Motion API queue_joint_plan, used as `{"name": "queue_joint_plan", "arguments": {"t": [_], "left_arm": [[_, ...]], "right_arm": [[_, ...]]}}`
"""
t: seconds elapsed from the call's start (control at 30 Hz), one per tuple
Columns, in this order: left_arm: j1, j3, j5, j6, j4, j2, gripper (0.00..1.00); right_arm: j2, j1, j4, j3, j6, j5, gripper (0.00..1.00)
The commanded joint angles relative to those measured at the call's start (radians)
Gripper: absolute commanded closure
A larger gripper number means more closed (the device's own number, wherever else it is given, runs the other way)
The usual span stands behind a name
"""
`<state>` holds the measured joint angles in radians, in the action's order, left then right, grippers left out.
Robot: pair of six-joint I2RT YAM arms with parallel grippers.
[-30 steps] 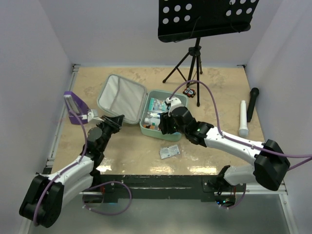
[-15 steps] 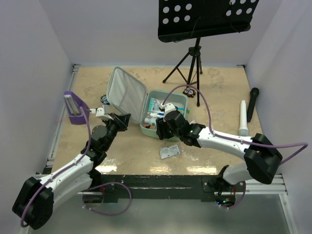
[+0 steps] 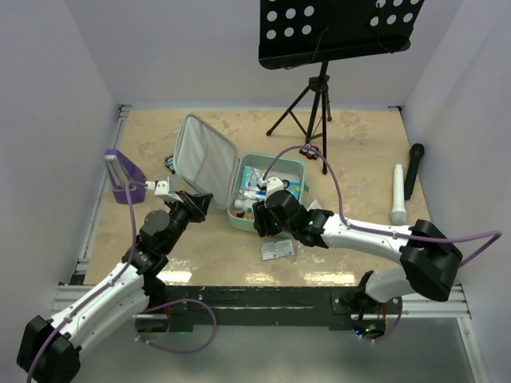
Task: Organize the medicine kit
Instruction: Move the medicine box to the center of the board.
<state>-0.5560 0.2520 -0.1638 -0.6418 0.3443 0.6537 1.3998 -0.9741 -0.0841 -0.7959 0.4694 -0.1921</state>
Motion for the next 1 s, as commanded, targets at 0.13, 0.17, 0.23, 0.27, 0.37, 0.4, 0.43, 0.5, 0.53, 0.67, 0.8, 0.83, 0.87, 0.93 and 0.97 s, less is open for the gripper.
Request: {"name": "queue_joint_plan", "arguments": {"t": [0.13,0.17,0.23,0.27,0.37,0.4,0.43,0.5,0.53,0.67,0.8,0.83,0.87,0.93,0.97], "left_arm": [[-0.010,0.075,0.061,-0.002,-0.134,-0.129,1.00],[-0.012,0.075,0.060,-0.005,-0.158,-0.152,1.00],[-0.010,0.078,0.055,-0.012,-0.212,-0.198,1.00],[-0.010,0.079,0.052,-0.015,-0.235,-0.222,1.00],[-0.010,0.082,0.059,-0.033,-0.301,-0.282,1.00],[-0.010,0.087,0.064,-0.038,-0.323,-0.298,1.00],[-0.012,0.089,0.070,-0.042,-0.341,-0.314,1.00],[-0.012,0.098,0.078,-0.045,-0.388,-0.338,1.00],[-0.012,0.102,0.079,-0.045,-0.402,-0.347,1.00],[-0.012,0.112,0.127,-0.019,-0.429,-0.362,1.00],[-0.012,0.105,0.155,-0.009,-0.453,-0.367,1.00],[-0.010,0.101,0.155,-0.007,-0.456,-0.371,1.00],[-0.012,0.099,0.153,-0.004,-0.456,-0.374,1.00],[-0.012,0.099,0.152,0.002,-0.453,-0.374,1.00],[-0.012,0.099,0.155,0.007,-0.450,-0.370,1.00]], "right_arm": [[-0.039,-0.084,-0.035,0.000,0.078,0.003,0.50],[-0.041,-0.092,-0.037,0.000,0.084,0.002,0.50],[-0.044,-0.107,-0.043,0.000,0.097,0.002,0.50],[-0.044,-0.116,-0.045,0.001,0.103,0.002,0.50],[-0.042,-0.146,-0.052,0.003,0.124,0.003,0.50],[-0.042,-0.156,-0.055,0.003,0.132,0.002,0.50],[-0.042,-0.166,-0.057,0.003,0.138,0.003,0.50],[-0.042,-0.185,-0.062,0.000,0.147,0.003,0.50],[-0.041,-0.193,-0.065,-0.005,0.150,0.003,0.50],[-0.032,-0.219,-0.074,-0.014,0.158,0.002,0.50],[-0.042,-0.232,-0.111,-0.046,0.173,-0.058,0.48],[-0.056,-0.232,-0.118,-0.063,0.178,-0.081,0.46],[-0.073,-0.232,-0.123,-0.083,0.187,-0.096,0.45],[-0.103,-0.230,-0.137,-0.130,0.196,-0.147,0.43],[-0.113,-0.229,-0.137,-0.156,0.201,-0.179,0.42]]}}
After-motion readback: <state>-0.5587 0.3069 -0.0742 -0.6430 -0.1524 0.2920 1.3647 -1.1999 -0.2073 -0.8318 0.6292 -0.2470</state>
